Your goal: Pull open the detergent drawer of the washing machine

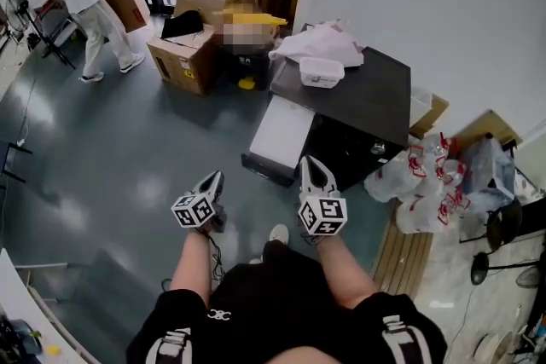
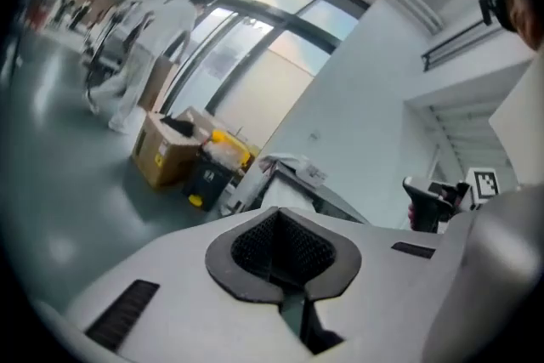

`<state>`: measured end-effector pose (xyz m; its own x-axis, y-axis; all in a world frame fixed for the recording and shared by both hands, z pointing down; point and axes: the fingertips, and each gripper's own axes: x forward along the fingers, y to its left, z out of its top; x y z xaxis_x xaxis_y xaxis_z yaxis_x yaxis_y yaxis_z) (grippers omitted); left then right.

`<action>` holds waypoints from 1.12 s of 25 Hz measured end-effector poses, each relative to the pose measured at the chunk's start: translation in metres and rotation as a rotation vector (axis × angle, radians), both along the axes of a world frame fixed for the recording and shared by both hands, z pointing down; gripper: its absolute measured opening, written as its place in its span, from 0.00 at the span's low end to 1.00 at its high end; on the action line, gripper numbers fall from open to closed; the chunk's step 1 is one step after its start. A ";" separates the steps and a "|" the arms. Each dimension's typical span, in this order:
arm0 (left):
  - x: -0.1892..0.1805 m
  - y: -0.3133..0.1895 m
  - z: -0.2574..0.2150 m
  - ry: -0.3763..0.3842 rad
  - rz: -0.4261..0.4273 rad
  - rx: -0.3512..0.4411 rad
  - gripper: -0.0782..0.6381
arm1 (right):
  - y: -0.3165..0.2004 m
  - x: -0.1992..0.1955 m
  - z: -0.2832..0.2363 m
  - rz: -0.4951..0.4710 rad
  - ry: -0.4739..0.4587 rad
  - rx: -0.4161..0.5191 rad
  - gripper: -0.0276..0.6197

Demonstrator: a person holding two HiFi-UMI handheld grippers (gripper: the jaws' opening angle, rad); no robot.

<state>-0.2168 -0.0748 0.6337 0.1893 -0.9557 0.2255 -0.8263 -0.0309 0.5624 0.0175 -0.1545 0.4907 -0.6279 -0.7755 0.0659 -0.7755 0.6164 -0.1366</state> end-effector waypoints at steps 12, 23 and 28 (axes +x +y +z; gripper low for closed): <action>0.016 0.073 -0.165 -0.544 -0.129 0.120 0.11 | 0.061 -0.015 -0.051 -0.026 -0.027 0.126 0.05; 0.064 0.066 -0.187 -0.581 -0.154 0.142 0.11 | 0.046 0.009 -0.069 -0.035 -0.002 0.116 0.05; 0.077 0.060 -0.190 -0.573 -0.153 0.158 0.11 | 0.045 0.015 -0.065 -0.064 -0.016 0.110 0.05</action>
<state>-0.1402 -0.0148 0.4438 -0.0623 -0.9926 0.1044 -0.9975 0.0653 0.0258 0.0326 -0.1094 0.4257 -0.6766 -0.7359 -0.0276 -0.7324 0.6764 -0.0779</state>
